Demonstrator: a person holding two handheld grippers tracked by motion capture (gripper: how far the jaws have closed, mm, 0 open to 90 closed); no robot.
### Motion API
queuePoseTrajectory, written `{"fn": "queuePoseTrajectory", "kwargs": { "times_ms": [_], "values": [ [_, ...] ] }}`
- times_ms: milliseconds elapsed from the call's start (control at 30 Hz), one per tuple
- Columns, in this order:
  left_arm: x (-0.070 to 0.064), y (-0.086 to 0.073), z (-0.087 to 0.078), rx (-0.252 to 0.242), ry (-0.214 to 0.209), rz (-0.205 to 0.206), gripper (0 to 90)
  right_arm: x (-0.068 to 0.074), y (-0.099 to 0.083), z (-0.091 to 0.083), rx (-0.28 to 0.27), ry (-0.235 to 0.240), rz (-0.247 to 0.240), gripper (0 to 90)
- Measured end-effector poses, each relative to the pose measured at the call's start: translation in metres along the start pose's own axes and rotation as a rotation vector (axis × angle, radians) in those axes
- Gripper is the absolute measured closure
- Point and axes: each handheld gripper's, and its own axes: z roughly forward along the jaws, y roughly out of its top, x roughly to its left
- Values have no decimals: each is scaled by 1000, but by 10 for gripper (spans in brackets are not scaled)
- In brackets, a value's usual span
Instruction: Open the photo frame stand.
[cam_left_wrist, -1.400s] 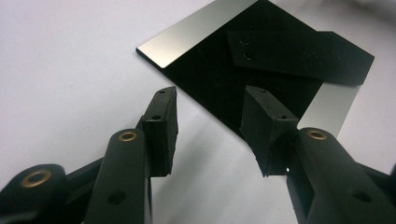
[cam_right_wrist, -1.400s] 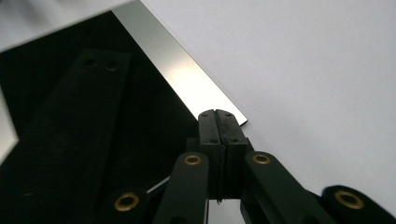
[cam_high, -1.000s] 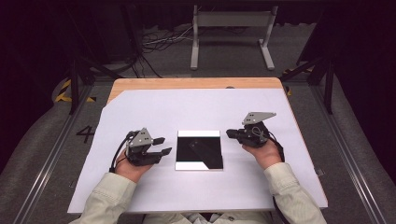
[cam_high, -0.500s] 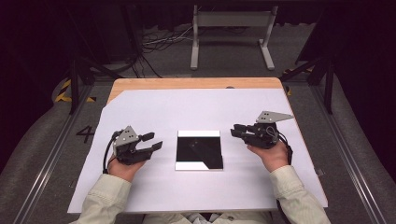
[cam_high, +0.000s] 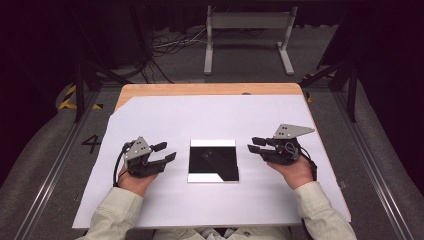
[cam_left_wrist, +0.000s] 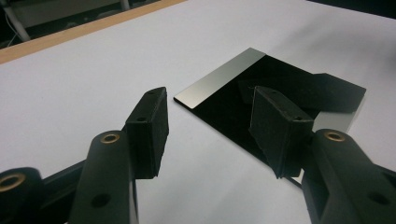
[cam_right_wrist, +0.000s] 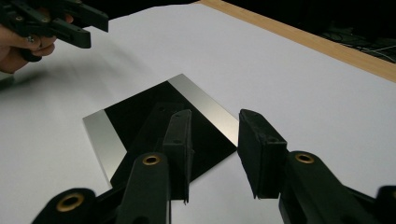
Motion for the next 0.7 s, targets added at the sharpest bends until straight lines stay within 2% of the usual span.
{"fn": "queuePoseTrajectory", "kwargs": {
  "times_ms": [200, 233, 300, 333, 367, 400, 533, 700],
  "values": [
    [0, -1, 1, -1, -5, 0, 465, 9, -2, -1, 24, 15, -41, 642],
    [1, -1, 1, 2, -1, 8, 463, 9, -3, -1, 26, 18, -48, 641],
    [0, -1, 1, 3, 0, 53, 457, 11, -3, 0, 36, 24, -59, 639],
    [0, -1, 1, 3, 0, 53, 455, 11, -3, 0, 36, 24, -59, 639],
    [1, -2, 1, 6, -3, 75, 455, 12, -3, 1, 47, 31, -64, 634],
    [1, -3, 1, 9, -8, 79, 455, 12, -3, 2, 58, 38, -69, 633],
    [4, -5, 2, 10, -32, 63, 455, 16, -6, 5, 78, 47, -94, 633],
    [3, -5, 3, 17, -37, 72, 455, 20, -8, 6, 91, 52, -109, 633]
  ]
}}
